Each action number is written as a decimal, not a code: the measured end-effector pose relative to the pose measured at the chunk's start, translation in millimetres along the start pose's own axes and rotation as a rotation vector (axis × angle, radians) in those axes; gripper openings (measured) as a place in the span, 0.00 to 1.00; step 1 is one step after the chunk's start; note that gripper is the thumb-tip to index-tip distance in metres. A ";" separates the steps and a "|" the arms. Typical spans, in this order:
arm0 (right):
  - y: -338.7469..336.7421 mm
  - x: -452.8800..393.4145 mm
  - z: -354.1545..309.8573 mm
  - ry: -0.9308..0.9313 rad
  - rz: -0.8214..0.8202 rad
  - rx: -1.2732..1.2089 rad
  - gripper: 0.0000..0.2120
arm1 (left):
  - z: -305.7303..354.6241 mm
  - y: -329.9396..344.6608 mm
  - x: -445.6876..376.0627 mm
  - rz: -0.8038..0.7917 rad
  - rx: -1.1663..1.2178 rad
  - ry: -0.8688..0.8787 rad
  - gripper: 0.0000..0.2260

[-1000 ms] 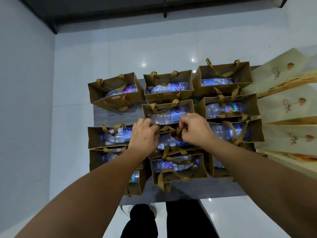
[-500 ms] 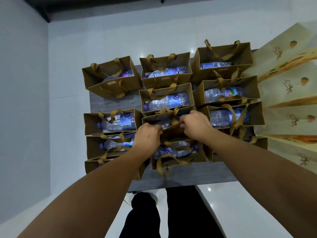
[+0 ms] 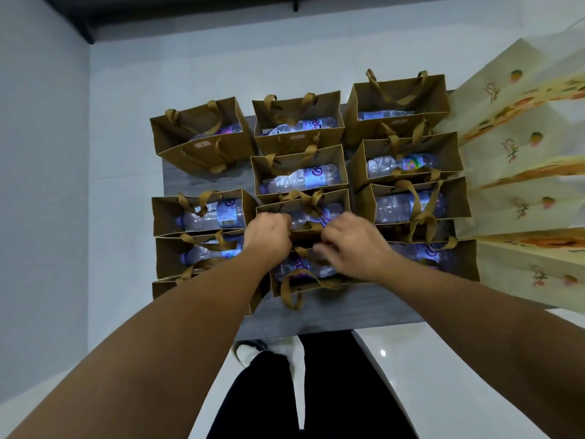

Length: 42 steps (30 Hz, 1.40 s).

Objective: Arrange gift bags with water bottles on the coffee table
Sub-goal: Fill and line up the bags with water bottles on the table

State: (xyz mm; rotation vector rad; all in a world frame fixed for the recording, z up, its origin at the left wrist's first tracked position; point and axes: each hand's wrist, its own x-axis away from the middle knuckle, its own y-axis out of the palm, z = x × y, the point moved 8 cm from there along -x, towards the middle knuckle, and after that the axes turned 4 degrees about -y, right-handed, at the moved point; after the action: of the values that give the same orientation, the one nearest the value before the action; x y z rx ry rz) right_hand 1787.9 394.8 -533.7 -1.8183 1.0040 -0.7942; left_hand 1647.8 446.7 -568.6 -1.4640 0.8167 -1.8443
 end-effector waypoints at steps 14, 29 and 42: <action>75.5 53.5 -4.3 0.472 -0.470 -0.180 0.06 | -25.5 16.0 64.5 0.180 0.089 0.029 0.17; 4.7 187.0 2.6 0.678 -0.151 -0.129 0.16 | 93.4 36.9 118.6 0.080 0.051 0.273 0.15; 24.6 212.5 136.5 0.776 -0.278 -0.181 0.13 | 174.1 88.3 88.5 -0.024 0.056 0.282 0.12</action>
State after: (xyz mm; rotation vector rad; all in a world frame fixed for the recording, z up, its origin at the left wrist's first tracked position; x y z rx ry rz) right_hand 1992.6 254.8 -587.5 -1.8494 1.3408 -1.7074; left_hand 1811.6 309.2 -554.4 -1.1994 0.8738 -2.1053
